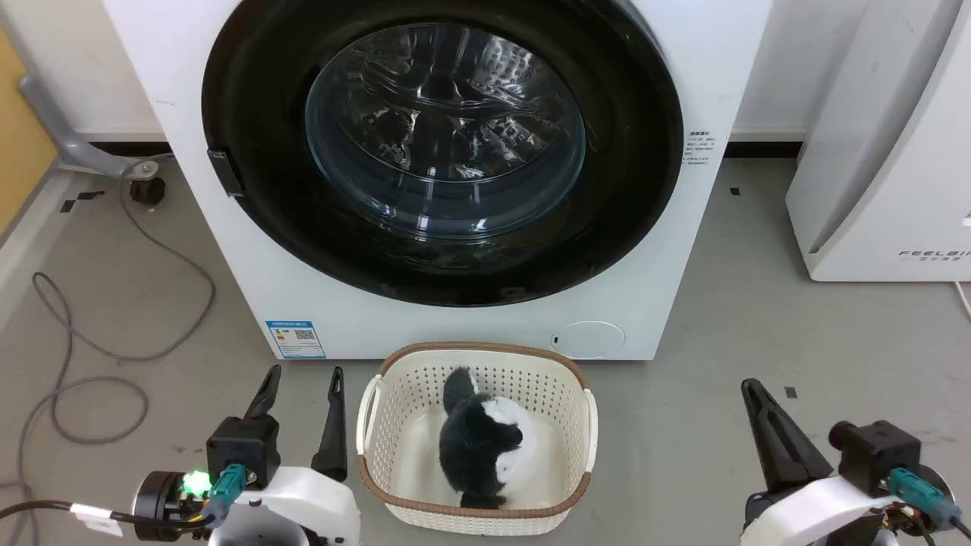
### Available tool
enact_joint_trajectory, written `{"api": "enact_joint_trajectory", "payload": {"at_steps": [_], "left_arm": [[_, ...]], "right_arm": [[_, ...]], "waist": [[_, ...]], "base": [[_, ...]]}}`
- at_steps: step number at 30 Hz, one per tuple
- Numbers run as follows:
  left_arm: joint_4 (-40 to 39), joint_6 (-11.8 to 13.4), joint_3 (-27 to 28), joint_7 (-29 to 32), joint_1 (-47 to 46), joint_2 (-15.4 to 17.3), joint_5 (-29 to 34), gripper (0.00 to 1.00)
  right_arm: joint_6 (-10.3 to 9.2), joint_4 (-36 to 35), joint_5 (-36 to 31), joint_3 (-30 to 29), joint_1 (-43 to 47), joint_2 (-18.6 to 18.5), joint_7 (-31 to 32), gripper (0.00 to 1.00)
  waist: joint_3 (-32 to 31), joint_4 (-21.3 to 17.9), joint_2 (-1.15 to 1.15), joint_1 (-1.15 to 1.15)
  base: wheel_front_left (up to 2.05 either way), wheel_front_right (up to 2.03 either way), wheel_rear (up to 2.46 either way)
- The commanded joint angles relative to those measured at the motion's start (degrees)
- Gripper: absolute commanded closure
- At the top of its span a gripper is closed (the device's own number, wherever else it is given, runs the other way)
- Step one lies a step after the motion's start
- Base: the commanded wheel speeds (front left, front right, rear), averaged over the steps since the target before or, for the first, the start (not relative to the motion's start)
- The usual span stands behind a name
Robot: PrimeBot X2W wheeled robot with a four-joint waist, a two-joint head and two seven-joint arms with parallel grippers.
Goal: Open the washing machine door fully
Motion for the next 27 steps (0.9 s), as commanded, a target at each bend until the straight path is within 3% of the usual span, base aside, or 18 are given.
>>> {"api": "enact_joint_trajectory", "payload": {"at_steps": [1,9,27], "left_arm": [[0.2,0.2,-0.4,-0.7,-0.5,0.0,-0.4,0.00],[0.5,0.4,-1.4,-1.7,-0.9,0.0,-1.0,0.00],[0.7,0.7,-3.6,-3.8,-3.1,0.0,-2.2,0.00]], "right_arm": [[-0.01,0.4,1.6,0.0,0.0,0.0,-0.6,1.00],[-0.01,1.1,8.7,-0.4,-1.2,0.1,-1.2,1.00],[-0.02,6.5,32.2,-6.6,-10.6,-0.9,-1.3,1.00]], "waist": [[0.0,0.0,0.00,0.00],[0.5,0.1,0.00,0.00],[3.2,0.7,0.00,0.00]], "base": [[0.00,0.00,0.00],[0.00,0.00,0.00],[0.00,0.00,0.00]]}}
